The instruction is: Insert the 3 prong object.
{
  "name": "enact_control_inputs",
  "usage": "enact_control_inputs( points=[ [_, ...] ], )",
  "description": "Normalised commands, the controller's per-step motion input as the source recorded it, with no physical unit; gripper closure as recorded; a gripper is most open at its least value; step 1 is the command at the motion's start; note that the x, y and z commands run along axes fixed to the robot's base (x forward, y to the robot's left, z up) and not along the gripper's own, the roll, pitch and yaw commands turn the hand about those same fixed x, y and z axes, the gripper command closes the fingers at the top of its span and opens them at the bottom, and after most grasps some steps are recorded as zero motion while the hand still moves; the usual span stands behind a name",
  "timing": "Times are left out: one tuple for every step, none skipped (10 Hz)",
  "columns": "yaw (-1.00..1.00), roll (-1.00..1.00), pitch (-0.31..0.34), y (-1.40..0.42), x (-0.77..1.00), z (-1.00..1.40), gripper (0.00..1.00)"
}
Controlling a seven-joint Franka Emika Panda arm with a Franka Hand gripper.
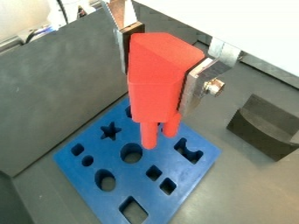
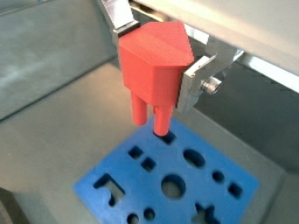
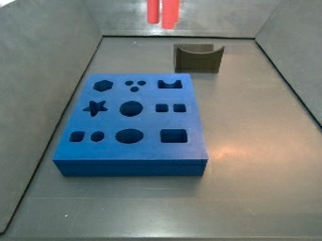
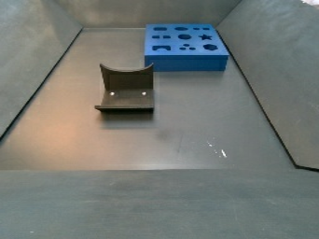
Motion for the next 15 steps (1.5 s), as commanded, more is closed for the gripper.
enact_control_inputs(
  points=[
    [-0.79,0.03,-0.191,0.23,-0.34,-0.71,1.0],
    [-0.67,0.05,-0.263,0.33,-0.37,-0.58,1.0],
    [-0.57,0.05,-0.266,0.41,-0.4,-0.58,1.0],
    [-0.42,0.06,-0.239,0.54,-0.53,-0.63,1.0],
    [-0.35,0.07,-0.231,0.59,-0.6,-0.63,1.0],
    [-0.31,0.11,-0.196,0.59,-0.6,-0.65,1.0],
    [-0.11,0.14,-0.123,0.26,-0.07,-0.83,1.0],
    [-0.07,0.08,0.0,0.17,0.07,-0.78,1.0],
    [0.0,0.1,0.107,0.07,0.01,-0.44,1.0],
    [0.06,0.12,0.059,0.08,0.03,-0.38,1.0],
    [0.0,0.11,0.034,0.09,0.0,-0.25,1.0],
    [0.0,0.04,0.031,0.12,0.0,-0.23,1.0],
    [0.03,0.0,0.0,0.16,0.03,-0.27,1.0],
    [0.06,0.0,0.029,0.12,0.19,-0.31,1.0],
    [0.03,0.0,0.041,0.07,0.25,-0.32,1.0]
  ],
)
